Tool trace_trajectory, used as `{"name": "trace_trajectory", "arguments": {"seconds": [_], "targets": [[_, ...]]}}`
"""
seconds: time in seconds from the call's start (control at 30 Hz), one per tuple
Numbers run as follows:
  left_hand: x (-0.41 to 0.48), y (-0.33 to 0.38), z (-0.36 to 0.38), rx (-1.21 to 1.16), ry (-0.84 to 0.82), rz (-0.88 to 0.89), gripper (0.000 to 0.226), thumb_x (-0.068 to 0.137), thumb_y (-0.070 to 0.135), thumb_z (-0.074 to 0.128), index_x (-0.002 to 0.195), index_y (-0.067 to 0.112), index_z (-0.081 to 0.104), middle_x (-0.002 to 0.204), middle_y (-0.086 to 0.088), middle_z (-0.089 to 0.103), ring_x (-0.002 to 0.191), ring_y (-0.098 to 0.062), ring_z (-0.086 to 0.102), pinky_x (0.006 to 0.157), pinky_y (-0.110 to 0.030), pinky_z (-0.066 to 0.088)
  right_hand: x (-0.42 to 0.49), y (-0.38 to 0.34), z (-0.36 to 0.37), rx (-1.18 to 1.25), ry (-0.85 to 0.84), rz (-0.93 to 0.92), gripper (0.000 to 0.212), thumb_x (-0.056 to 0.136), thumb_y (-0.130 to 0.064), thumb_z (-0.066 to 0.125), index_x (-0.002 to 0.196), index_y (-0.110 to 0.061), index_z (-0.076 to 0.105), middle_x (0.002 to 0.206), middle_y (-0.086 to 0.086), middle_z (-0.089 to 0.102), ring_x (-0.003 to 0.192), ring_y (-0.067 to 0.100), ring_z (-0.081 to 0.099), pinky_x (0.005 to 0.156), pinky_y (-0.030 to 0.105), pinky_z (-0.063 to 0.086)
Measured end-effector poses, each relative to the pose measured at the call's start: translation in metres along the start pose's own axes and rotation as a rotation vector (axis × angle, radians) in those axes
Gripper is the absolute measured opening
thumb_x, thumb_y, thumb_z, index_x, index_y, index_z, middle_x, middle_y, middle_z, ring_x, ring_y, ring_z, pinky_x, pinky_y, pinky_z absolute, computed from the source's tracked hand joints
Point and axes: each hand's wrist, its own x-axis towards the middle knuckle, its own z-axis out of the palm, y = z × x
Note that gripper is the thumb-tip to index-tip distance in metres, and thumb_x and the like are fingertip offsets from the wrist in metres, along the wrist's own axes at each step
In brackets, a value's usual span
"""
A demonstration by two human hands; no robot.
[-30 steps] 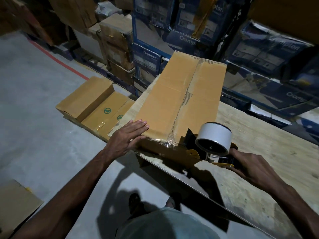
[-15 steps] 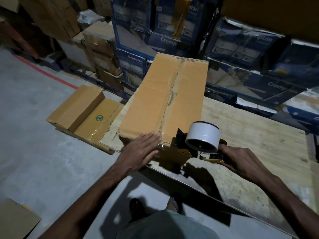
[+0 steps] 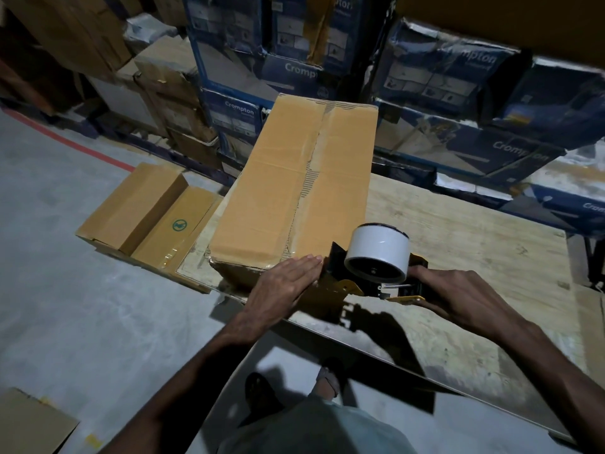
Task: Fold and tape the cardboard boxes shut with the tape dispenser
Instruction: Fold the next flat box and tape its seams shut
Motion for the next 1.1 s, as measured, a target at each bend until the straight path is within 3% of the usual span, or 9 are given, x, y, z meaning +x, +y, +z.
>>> {"name": "trace_trajectory", "arguments": {"seconds": [0.27,0.37,0.43,0.57,0.63,0.73,0.83,0.97,1.1], "targets": [[-0.003,-0.003,0.004,-0.032,0.003,0.006,0.074,0.086,0.009,0.084,0.152,0.02,0.052,0.154,0.0,0.052,0.141,-0.015,0.052,0.116,-0.037,0.043,-0.04,0.026,-0.009,-0.034,0.036,0.003,0.044,0.103,-0.067,0.03,0.128,-0.037,0.052,0.079,-0.015,0.07,0.052,0.008,0.055,0.049,0.009,0.021],[-0.001,0.0,0.002,-0.046,0.047,0.014,0.064,0.09,0.01,0.077,0.15,0.018,0.054,0.153,-0.002,0.054,0.14,-0.016,0.053,0.118,-0.036,0.04,-0.048,0.031,-0.014,-0.068,0.082,-0.037,0.047,0.103,-0.063,0.033,0.125,-0.031,0.058,0.079,-0.015,0.07,0.07,0.013,0.057,0.053,0.004,0.017],[0.0,0.001,0.0,-0.041,0.059,0.024,0.058,0.092,0.012,0.068,0.148,0.015,0.056,0.151,-0.005,0.056,0.137,-0.02,0.056,0.116,-0.038,0.04,-0.057,0.036,-0.015,-0.058,0.094,-0.039,0.047,0.103,-0.064,0.032,0.123,-0.03,0.058,0.078,-0.017,0.068,0.077,0.012,0.056,0.053,0.004,0.019],[0.0,0.0,0.001,-0.026,0.061,0.022,0.048,0.099,0.02,0.053,0.147,0.016,0.058,0.15,-0.004,0.057,0.135,-0.021,0.057,0.112,-0.041,0.043,-0.058,0.05,0.001,-0.065,0.056,-0.037,0.032,0.095,-0.05,0.046,0.122,-0.034,0.054,0.07,-0.013,0.065,0.046,0.007,0.052,0.043,0.015,0.027],[-0.002,-0.001,0.002,-0.017,0.066,0.025,0.048,0.099,0.017,0.055,0.147,0.016,0.058,0.15,-0.004,0.057,0.135,-0.02,0.058,0.111,-0.042,0.045,-0.056,0.058,0.017,-0.084,0.047,-0.058,0.03,0.093,-0.044,0.047,0.121,-0.034,0.054,0.069,-0.011,0.066,0.045,0.013,0.057,0.041,0.021,0.032],[-0.001,0.001,0.003,-0.007,0.086,0.016,0.05,0.096,0.011,0.063,0.146,0.016,0.06,0.148,-0.003,0.059,0.134,-0.02,0.059,0.109,-0.041,0.049,-0.052,0.07,0.048,-0.103,0.036,-0.079,0.026,0.091,-0.042,0.046,0.116,-0.035,0.051,0.068,-0.008,0.066,0.045,0.013,0.059,0.044,0.021,0.028],[0.0,0.004,0.001,0.0,0.109,0.006,0.042,0.102,0.018,0.059,0.145,0.018,0.061,0.149,-0.001,0.059,0.136,-0.017,0.057,0.113,-0.036,0.045,-0.037,0.07,0.084,-0.054,0.041,-0.093,0.019,0.089,-0.04,0.047,0.107,-0.035,0.047,0.064,-0.006,0.064,0.046,0.014,0.059,0.047,0.019,0.026],[0.001,0.01,0.005,-0.002,0.133,-0.044,0.04,0.102,0.023,0.068,0.141,0.019,0.064,0.146,0.002,0.061,0.136,-0.015,0.057,0.112,-0.036,0.046,-0.027,0.072,0.116,0.036,0.065,-0.114,0.013,0.086,-0.036,0.049,0.097,-0.033,0.043,0.061,-0.002,0.061,0.046,0.019,0.059,0.043,0.021,0.037],[0.005,0.019,0.011,-0.004,0.177,-0.107,0.037,0.104,0.038,0.064,0.136,0.021,0.067,0.139,0.002,0.065,0.129,-0.015,0.063,0.106,-0.038,0.052,-0.029,0.071,0.123,0.097,0.075,-0.114,0.016,0.088,-0.034,0.051,0.104,-0.031,0.048,0.062,-0.001,0.06,0.047,0.019,0.058,0.046,0.021,0.036]]}}
